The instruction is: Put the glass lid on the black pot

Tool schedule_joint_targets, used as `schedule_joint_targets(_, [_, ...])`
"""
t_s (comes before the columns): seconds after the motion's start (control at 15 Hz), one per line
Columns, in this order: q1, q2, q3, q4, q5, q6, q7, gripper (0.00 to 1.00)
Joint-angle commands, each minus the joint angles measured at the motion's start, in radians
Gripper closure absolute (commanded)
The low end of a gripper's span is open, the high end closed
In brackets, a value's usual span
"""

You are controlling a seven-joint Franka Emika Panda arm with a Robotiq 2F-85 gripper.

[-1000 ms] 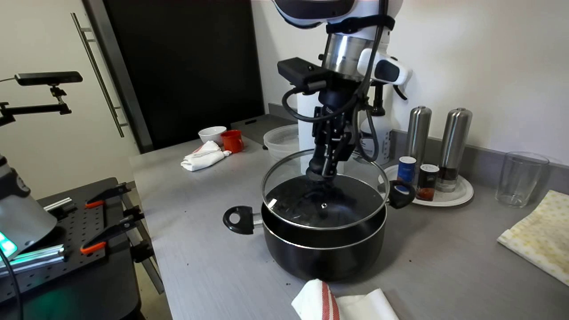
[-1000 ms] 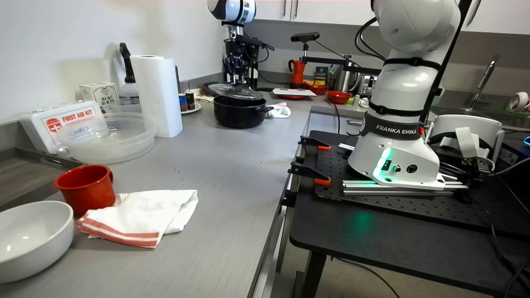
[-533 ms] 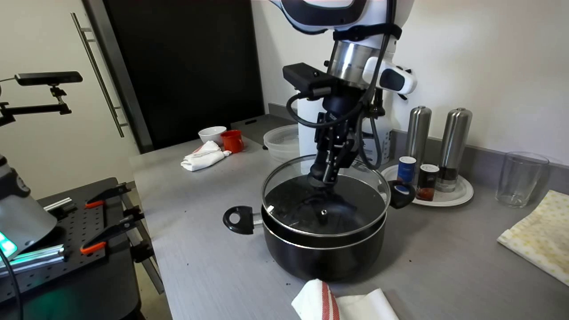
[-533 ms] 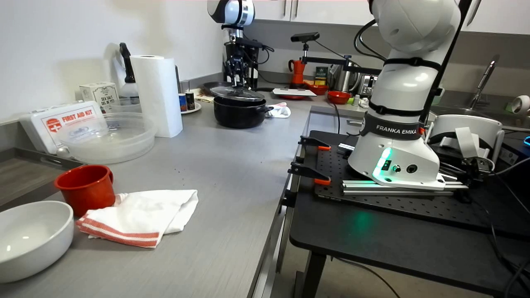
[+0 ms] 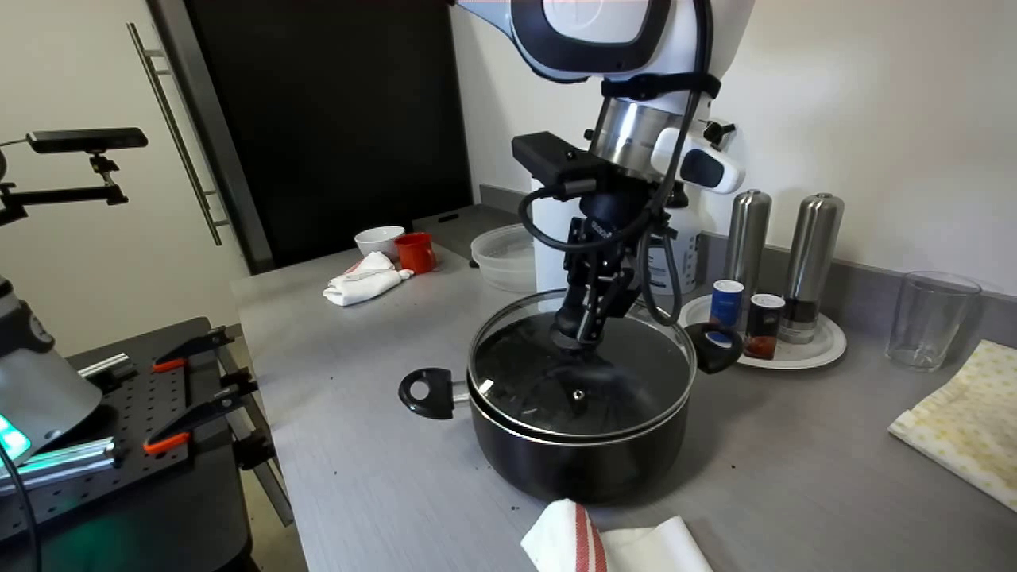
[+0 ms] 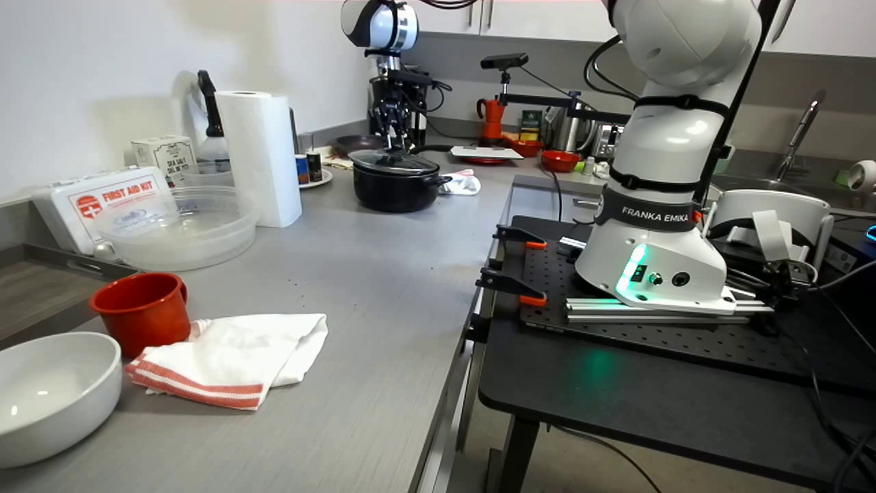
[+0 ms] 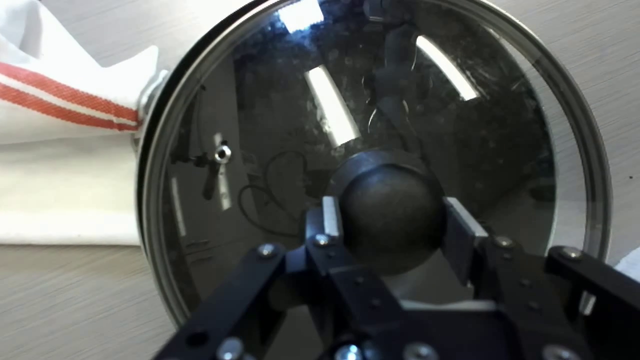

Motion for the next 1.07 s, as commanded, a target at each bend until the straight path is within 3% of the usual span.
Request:
schedule_joint_targets(0.0, [0.000, 0.018, -0.005, 0.061, -0.019, -0.054, 0.024, 0.75])
schedule_joint_targets(1.0, [0.004, 0.011, -0.010, 0.061, -0.036, -0.051, 0.033, 0.75])
